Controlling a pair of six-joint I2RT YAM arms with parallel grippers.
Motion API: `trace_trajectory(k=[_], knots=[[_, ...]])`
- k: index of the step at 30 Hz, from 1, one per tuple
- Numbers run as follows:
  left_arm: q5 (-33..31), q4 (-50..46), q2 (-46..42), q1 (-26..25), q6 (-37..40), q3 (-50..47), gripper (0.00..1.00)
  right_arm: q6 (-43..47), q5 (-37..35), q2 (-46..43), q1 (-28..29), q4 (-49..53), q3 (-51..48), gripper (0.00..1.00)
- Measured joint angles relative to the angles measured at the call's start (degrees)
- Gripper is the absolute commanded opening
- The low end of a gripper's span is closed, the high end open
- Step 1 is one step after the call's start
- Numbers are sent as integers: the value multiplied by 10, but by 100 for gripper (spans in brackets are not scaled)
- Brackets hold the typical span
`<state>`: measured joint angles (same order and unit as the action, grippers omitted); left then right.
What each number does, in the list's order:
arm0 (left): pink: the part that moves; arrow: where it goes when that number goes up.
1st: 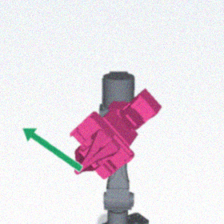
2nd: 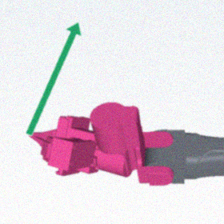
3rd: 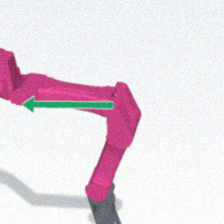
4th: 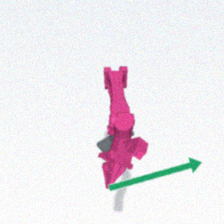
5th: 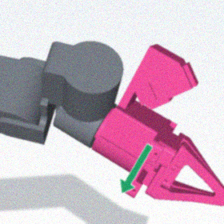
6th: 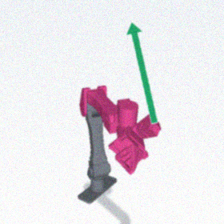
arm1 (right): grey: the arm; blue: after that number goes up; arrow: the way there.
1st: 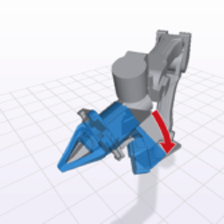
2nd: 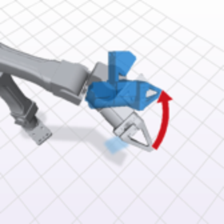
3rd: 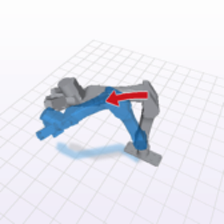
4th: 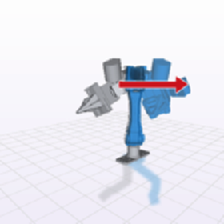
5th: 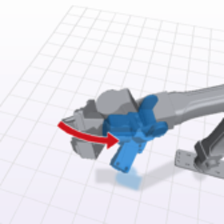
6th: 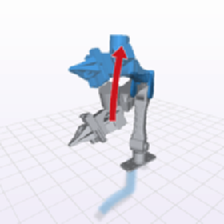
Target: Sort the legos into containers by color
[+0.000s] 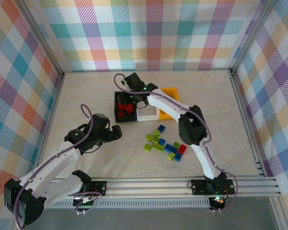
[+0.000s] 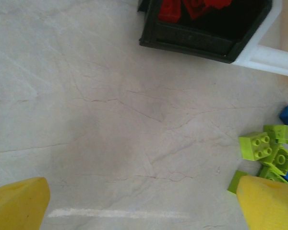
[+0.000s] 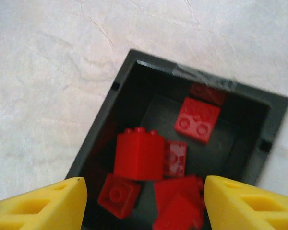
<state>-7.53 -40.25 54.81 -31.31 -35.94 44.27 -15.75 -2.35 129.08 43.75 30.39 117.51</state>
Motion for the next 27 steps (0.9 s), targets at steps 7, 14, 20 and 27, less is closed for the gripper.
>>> trace_trajectory(k=[7, 14, 20, 27], knots=[[37, 34, 80, -35, 24, 16, 94, -23, -4, -231, 0, -77, -255, 68], [56, 76, 249, -147, 57, 88, 81, -48, -26, -413, -5, -111, -488, 71], [61, 89, 389, -212, 84, 145, 73, -69, -44, -518, -18, -107, -608, 72], [44, 73, 473, -236, 108, 205, 64, -85, -64, -599, -43, -108, -654, 72]])
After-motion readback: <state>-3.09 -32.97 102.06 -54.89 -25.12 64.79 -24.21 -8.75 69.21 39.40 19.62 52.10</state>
